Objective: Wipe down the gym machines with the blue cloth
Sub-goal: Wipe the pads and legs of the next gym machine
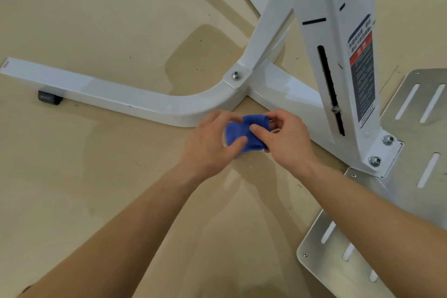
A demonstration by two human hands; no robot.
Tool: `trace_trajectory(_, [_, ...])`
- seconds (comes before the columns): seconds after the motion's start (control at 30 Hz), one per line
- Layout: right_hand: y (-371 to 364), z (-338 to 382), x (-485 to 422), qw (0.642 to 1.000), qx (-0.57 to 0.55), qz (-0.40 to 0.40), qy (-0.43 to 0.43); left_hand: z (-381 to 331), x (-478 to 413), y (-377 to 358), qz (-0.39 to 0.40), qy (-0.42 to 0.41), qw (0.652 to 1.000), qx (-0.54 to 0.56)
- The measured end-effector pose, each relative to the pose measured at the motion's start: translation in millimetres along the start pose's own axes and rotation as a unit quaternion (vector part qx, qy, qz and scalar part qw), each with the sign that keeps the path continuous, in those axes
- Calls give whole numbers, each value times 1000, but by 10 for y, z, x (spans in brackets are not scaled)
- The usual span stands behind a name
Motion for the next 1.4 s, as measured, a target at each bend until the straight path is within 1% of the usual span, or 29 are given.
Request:
trace_trajectory(0.07, [-28, 51, 19, 1000, -4, -3, 3, -85, 22, -110, 43, 30, 992, 112])
trace_trajectory(0.13, [-29, 83, 33, 999, -42, 24, 0, -104, 15, -176, 42, 68, 982, 173])
trace_trajectory(0.2, [-8, 101, 38, 990, -123, 62, -12, -103, -10, -188, 25, 82, 976, 198])
trace_trajectory(0.23, [12, 97, 32, 988, -139, 73, -13, -90, -27, -179, 18, 87, 976, 201])
trace_trajectory(0.3, [32, 74, 24, 989, -124, 80, 1, -66, -60, -161, 13, 83, 977, 194])
trace_trajectory(0.4, [54, -11, 4, 993, -89, 76, 15, -93, -84, -180, 31, 78, 975, 205])
trace_trajectory(0.5, [106, -45, -25, 997, -22, 68, 28, -68, -134, -121, 15, 78, 988, 134])
trace_trajectory(0.57, [178, -32, -30, 995, 77, 23, 57, -23, -188, 1, -30, 81, 993, 78])
trace_trajectory(0.63, [229, -4, -24, 980, 181, -15, 86, -21, -226, 101, -64, 71, 994, 47])
trace_trajectory(0.67, [238, 13, -22, 969, 227, -22, 98, -36, -236, 108, -66, 65, 994, 60])
trace_trajectory(0.73, [222, 31, -31, 954, 279, -17, 110, -80, -232, 53, -48, 80, 986, 137])
trace_trajectory(0.77, [214, 25, -40, 958, 267, -9, 99, -92, -224, 11, -36, 99, 978, 178])
trace_trajectory(0.83, [201, 7, -47, 985, 169, 12, 34, -82, -230, -59, -18, 135, 966, 220])
trace_trajectory(0.9, [205, -4, -36, 997, 65, 16, -28, -69, -293, -80, -11, 143, 967, 211])
trace_trajectory(0.93, [223, 15, -37, 999, 44, 1, -30, -83, -348, -70, -14, 132, 972, 195])
trace_trajectory(1.0, [287, 103, -55, 997, 54, -54, 27, -163, -475, -11, -43, 100, 979, 171])
trace_trajectory(1.07, [346, 218, -20, 986, 64, -109, 112, -286, -598, 46, -68, 64, 976, 196])
trace_trajectory(1.13, [342, 220, 43, 974, 71, -127, 171, -378, -674, 29, -61, 22, 976, 210])
trace_trajectory(1.2, [285, 86, 78, 969, 119, -117, 182, -395, -684, -95, -27, -33, 988, 150])
trace_trajectory(1.27, [230, -134, 26, 971, 172, -87, 143, -322, -692, -335, 46, -85, 995, 39])
trace_trajectory(1.33, [181, -363, -77, 967, 234, -46, 85, -183, -736, -617, 131, -99, 983, -80])
trace_trajectory(1.4, [144, -525, -166, 948, 314, -27, 53, -80, -794, -845, 181, -118, 962, -165])
Point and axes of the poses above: each hand's wrist, its own x-axis away from the middle knuckle, its own y-axis out of the back of the hand, z = x × y, the point moved 4 cm from there along -x, towards the middle knuckle, and after that the axes turned 4 degrees about -y, right-handed, at the moved point
